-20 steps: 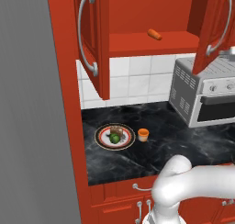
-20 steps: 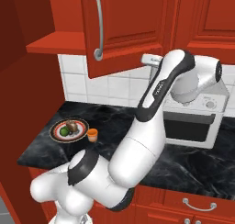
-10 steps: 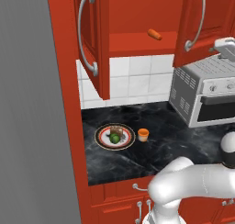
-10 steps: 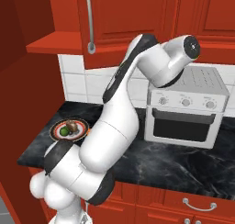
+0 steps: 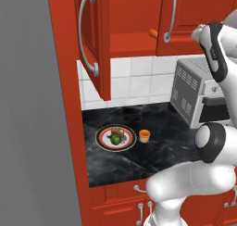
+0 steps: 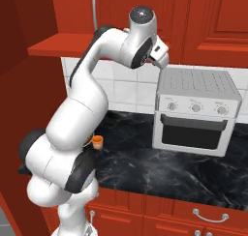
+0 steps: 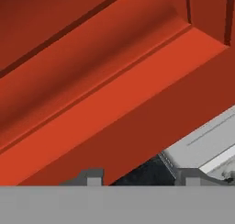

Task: Pick the avocado and bread from the counter and place them on the plate. Then pick the jam from the cabinet and place it next to the plate. Lastly close the cabinet door.

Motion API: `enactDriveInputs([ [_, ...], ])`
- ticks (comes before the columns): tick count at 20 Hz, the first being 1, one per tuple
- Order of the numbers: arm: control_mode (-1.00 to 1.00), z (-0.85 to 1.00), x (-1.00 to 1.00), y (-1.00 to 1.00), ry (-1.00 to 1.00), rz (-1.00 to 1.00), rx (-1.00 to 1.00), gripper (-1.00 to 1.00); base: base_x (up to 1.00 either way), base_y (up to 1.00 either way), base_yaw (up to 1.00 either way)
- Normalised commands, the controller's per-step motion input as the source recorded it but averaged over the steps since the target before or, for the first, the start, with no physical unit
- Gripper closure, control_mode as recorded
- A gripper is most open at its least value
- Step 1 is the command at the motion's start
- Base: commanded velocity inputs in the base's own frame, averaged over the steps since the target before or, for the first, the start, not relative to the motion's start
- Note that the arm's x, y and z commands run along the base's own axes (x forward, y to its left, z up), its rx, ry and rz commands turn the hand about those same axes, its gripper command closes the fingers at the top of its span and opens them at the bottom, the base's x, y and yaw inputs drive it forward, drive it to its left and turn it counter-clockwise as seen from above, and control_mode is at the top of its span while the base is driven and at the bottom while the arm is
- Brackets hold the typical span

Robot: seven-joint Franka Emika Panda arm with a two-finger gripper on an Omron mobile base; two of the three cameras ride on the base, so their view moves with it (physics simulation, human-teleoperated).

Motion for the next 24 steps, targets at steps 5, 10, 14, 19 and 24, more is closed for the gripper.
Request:
enactDriveInputs([
  [5,-1.00,-0.27,0.96,0.63,0.02,-0.44,-0.03,-1.00,0.00,0.00,0.00],
  [10,-1.00,-0.50,0.76,0.15,0.00,-0.35,0.00,-1.00,0.00,0.00,0.00],
  [14,-1.00,-0.18,0.04,0.07,0.00,-0.27,0.00,-1.00,0.00,0.00,0.00],
  [19,-1.00,0.00,-0.39,0.09,0.00,-0.26,0.00,-1.00,0.00,0.00,0.00],
  [24,-1.00,0.00,-0.80,0.12,0.00,-0.17,0.00,-1.00,0.00,0.00,0.00],
])
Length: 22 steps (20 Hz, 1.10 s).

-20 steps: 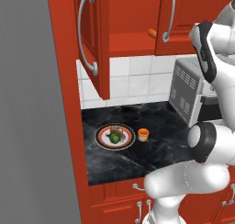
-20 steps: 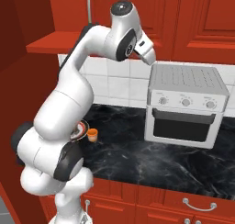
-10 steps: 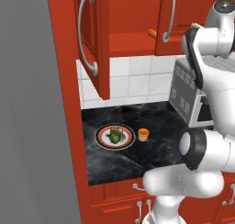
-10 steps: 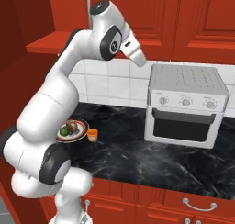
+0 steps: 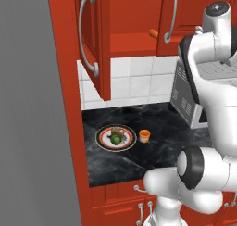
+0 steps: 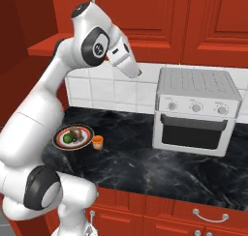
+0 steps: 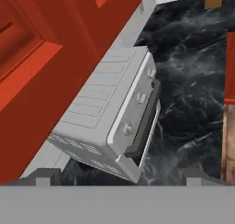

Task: Pick the avocado and bread from the counter and place them on the plate. Then pick the jam from the cabinet and place it next to the plate. Lastly close the cabinet door.

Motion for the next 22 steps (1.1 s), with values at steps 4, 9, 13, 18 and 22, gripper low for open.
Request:
enactDriveInputs([
  [4,-1.00,0.00,-0.99,0.13,0.00,-0.07,0.00,-1.00,0.00,0.00,0.00],
  [9,-1.00,0.00,-0.77,0.17,-0.08,0.00,-0.02,-1.00,0.00,0.00,0.00],
  [13,-1.00,0.00,-0.47,0.31,-0.14,0.10,-0.08,-1.00,0.00,0.00,0.00],
  [18,-1.00,0.00,-0.42,0.35,-0.18,0.22,-0.11,-1.00,0.00,0.00,0.00],
  [22,-1.00,0.00,-0.71,0.21,-0.09,0.20,-0.15,-1.00,0.00,0.00,0.00],
])
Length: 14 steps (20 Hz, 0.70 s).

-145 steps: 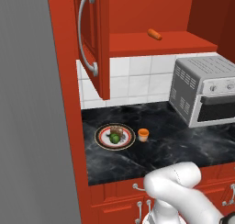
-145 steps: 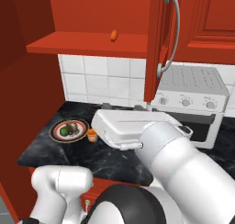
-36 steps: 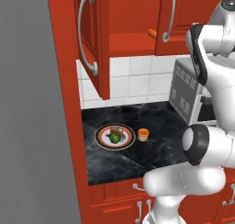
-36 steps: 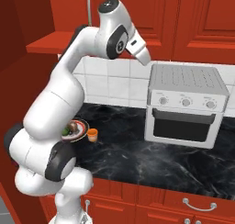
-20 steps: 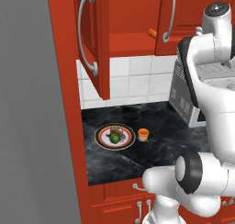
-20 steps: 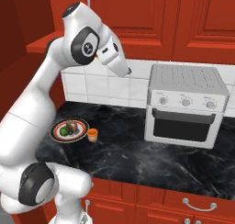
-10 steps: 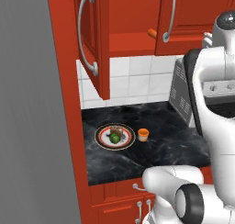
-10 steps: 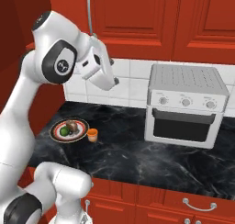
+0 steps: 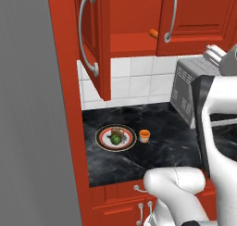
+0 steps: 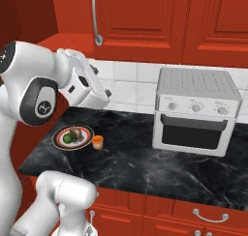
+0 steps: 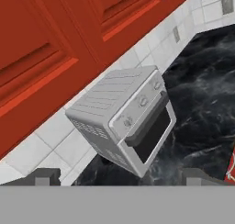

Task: Pick the avocado and bread from the counter and place them on the plate. Then pick the jam from the cabinet and place it next to the plate. Lastly close the cabinet door.

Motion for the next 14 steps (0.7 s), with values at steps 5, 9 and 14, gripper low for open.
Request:
enactDriveInputs([
  [5,-1.00,-0.01,-0.78,0.16,-0.01,0.11,-0.15,-1.00,0.00,0.00,0.00],
  [9,-1.00,0.00,-0.61,0.26,-0.04,0.03,-0.16,-1.00,0.00,0.00,0.00],
  [14,-1.00,0.00,-0.43,0.35,0.01,0.00,-0.23,-1.00,0.00,0.00,0.00],
])
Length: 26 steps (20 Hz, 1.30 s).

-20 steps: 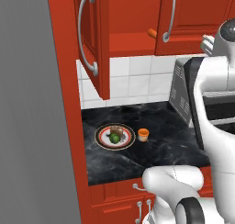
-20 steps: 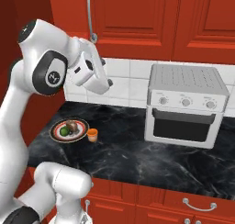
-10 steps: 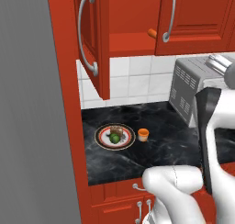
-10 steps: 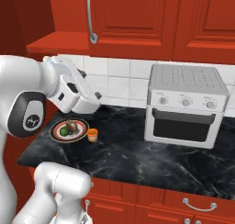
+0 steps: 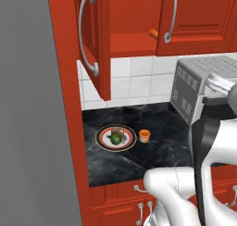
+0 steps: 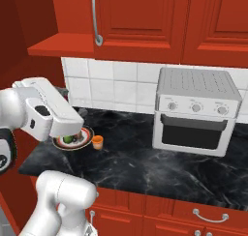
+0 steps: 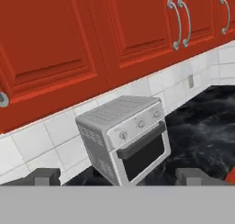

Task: Pick the avocado and bread from the counter and place them on the plate. Then pick the jam from the cabinet and place it next to the plate. Lastly close the cabinet door.

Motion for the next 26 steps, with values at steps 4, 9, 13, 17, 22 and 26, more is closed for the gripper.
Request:
enactDriveInputs([
  [4,-1.00,0.06,-0.33,0.36,0.10,0.00,-0.23,-1.00,0.00,0.00,0.00],
  [9,-1.00,0.09,-0.20,0.33,0.26,0.00,-0.21,-1.00,0.00,0.00,0.00],
  [13,-1.00,0.06,-0.04,0.31,0.35,0.00,-0.22,-1.00,0.00,0.00,0.00],
  [17,-1.00,0.01,0.00,0.28,0.28,0.00,-0.23,-1.00,0.00,0.00,0.00],
  [22,-1.00,0.00,-0.02,0.05,0.24,0.04,-0.24,-1.00,0.00,0.00,0.00],
  [26,-1.00,0.00,-0.12,0.00,0.18,0.11,-0.23,-1.00,0.00,0.00,0.00],
])
